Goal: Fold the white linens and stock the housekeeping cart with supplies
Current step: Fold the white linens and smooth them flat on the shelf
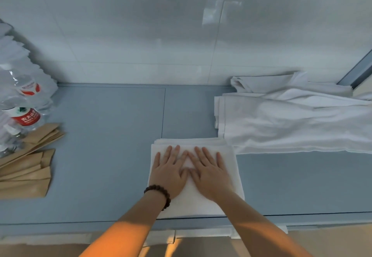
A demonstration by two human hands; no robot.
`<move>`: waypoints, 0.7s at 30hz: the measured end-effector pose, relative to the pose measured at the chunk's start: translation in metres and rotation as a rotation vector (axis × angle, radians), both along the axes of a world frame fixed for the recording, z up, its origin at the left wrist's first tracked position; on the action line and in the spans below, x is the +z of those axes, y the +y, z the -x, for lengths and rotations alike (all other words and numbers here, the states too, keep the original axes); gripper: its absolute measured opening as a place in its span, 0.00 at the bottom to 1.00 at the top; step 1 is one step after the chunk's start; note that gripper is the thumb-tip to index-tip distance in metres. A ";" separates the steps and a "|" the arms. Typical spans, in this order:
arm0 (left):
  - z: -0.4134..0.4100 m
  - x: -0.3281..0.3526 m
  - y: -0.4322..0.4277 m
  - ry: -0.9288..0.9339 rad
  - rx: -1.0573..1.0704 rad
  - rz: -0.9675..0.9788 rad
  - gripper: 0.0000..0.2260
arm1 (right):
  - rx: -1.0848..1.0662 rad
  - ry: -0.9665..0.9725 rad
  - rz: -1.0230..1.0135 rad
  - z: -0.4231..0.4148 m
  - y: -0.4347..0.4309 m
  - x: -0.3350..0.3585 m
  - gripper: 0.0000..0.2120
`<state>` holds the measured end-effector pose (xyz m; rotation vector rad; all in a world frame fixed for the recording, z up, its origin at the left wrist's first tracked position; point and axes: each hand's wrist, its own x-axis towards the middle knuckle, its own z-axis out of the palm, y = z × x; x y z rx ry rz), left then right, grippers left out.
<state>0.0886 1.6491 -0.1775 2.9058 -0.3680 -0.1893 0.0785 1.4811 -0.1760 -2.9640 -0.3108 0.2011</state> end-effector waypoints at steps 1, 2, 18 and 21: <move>0.000 -0.002 0.008 0.019 0.002 0.001 0.26 | 0.002 0.001 0.030 0.001 -0.009 0.000 0.27; 0.001 -0.005 0.015 0.040 0.014 0.010 0.26 | -0.018 -0.008 0.054 0.004 -0.017 -0.001 0.27; 0.018 -0.008 0.021 0.107 0.165 0.371 0.22 | -0.354 0.077 -0.345 0.028 -0.054 0.001 0.25; 0.026 -0.004 0.020 0.123 0.243 0.392 0.21 | -0.350 0.109 -0.354 0.030 -0.054 0.003 0.25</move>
